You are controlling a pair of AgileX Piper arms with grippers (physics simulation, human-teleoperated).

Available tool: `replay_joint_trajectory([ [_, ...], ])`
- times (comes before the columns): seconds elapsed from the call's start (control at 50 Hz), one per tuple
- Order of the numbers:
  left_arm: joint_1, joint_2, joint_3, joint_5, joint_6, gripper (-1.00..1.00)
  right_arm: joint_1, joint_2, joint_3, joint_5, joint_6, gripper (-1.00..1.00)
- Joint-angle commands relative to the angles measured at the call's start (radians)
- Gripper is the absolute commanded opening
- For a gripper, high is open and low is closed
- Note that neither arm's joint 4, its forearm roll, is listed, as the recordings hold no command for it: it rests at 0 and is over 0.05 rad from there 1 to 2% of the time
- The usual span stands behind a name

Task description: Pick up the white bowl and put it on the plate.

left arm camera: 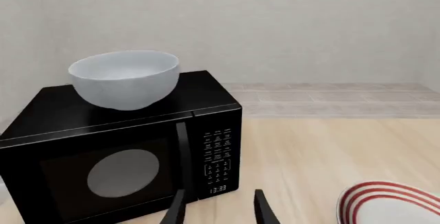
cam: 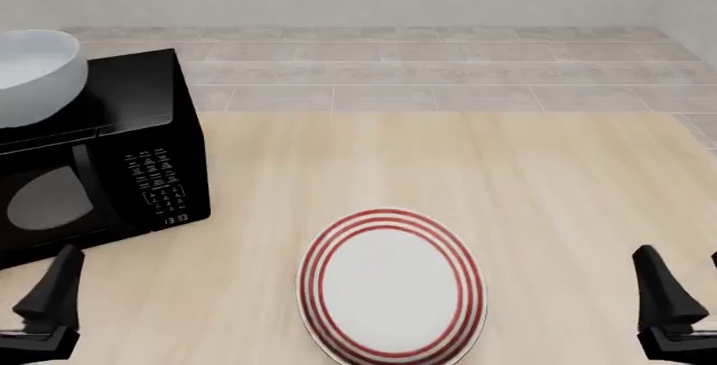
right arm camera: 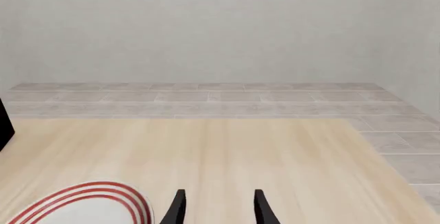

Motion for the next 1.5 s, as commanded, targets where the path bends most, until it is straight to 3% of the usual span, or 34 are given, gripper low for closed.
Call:
replay_joint_trajectory([
  [0.02, -0.001, 0.003, -0.002, 0.0, 0.0, 1.0, 0.001, 0.004, -0.004, 0.001, 0.0, 1.0],
  [0.54, 0.008, 0.0, -0.012, 0.003, -0.009, 1.0, 0.001, 0.004, -0.005, 0.002, 0.0, 1.0],
  [0.58, 0.014, 0.037, -0.029, 0.005, -0.081, 1.0, 0.001, 0.004, -0.005, 0.002, 0.0, 1.0],
  [0.6, 0.016, 0.033, -0.039, 0.012, -0.051, 1.0, 0.001, 0.004, -0.005, 0.002, 0.0, 1.0],
  [0.64, 0.018, 0.049, -0.074, 0.036, -0.082, 1.0, 0.001, 0.004, -0.005, 0.002, 0.0, 1.0],
  [0.66, 0.016, 0.047, -0.096, 0.057, -0.066, 1.0, 0.001, 0.004, -0.005, 0.002, 0.0, 1.0],
  [0.68, 0.014, 0.08, -0.178, 0.103, -0.053, 1.0, 0.001, 0.004, -0.005, 0.002, 0.0, 1.0],
  [0.78, 0.017, 0.104, -0.218, 0.111, -0.008, 1.0, 0.001, 0.004, -0.005, 0.002, 0.0, 1.0],
  [0.8, 0.028, 0.159, -0.321, 0.158, 0.023, 1.0, 0.001, 0.004, -0.005, 0.002, 0.0, 1.0],
  [0.84, 0.029, 0.146, -0.291, 0.141, 0.036, 1.0, 0.001, 0.004, -0.005, 0.002, 0.0, 1.0],
  [0.86, 0.028, 0.164, -0.341, 0.17, 0.057, 1.0, 0.001, 0.004, -0.005, 0.002, 0.0, 1.0],
  [0.9, 0.031, 0.157, -0.326, 0.168, 0.057, 1.0, 0.001, 0.004, -0.005, 0.002, 0.0, 1.0],
  [0.92, 0.025, 0.188, -0.387, 0.205, 0.07, 1.0, 0.001, 0.004, -0.005, 0.002, 0.0, 1.0],
  [0.96, 0.028, 0.177, -0.344, 0.186, 0.081, 1.0, 0.001, 0.004, -0.005, 0.002, 0.0, 1.0],
  [1.02, 0.029, 0.188, -0.362, 0.203, 0.095, 1.0, 0.001, 0.004, -0.005, 0.002, 0.0, 1.0],
  [1.1, 0.038, 0.236, -0.486, 0.274, 0.141, 1.0, 0.001, 0.004, -0.005, 0.002, -0.001, 1.0],
  [1.2, 0.043, 0.21, -0.477, 0.278, 0.163, 1.0, 0.001, 0.004, -0.005, 0.002, 0.0, 1.0],
  [1.24, 0.044, 0.246, -0.578, 0.334, 0.158, 1.0, 0.001, 0.008, 0.0, -0.006, -0.002, 1.0],
  [1.28, 0.046, 0.21, -0.532, 0.32, 0.155, 1.0, 0.001, 0.009, 0.0, -0.006, -0.001, 1.0],
  [1.32, 0.052, 0.238, -0.587, 0.344, 0.155, 1.0, 0.001, 0.009, -0.001, -0.006, -0.001, 1.0],
  [1.38, 0.056, 0.221, -0.567, 0.341, 0.178, 1.0, 0.001, 0.009, 0.0, -0.007, -0.001, 1.0],
  [1.4, 0.054, 0.264, -0.653, 0.39, 0.192, 1.0, 0.001, 0.008, 0.0, -0.006, -0.001, 1.0],
  [1.42, 0.058, 0.266, -0.665, 0.399, 0.194, 1.0, 0.001, 0.008, 0.0, -0.006, -0.001, 1.0],
  [1.44, 0.061, 0.246, -0.625, 0.382, 0.196, 1.0, 0.001, 0.008, 0.0, -0.006, -0.001, 1.0],
  [1.48, 0.056, 0.289, -0.698, 0.421, 0.217, 1.0, 0.001, 0.007, -0.001, -0.005, -0.002, 1.0],
  [1.5, 0.051, 0.271, -0.655, 0.41, 0.234, 1.0, 0.001, 0.007, -0.001, -0.004, -0.002, 1.0],
])
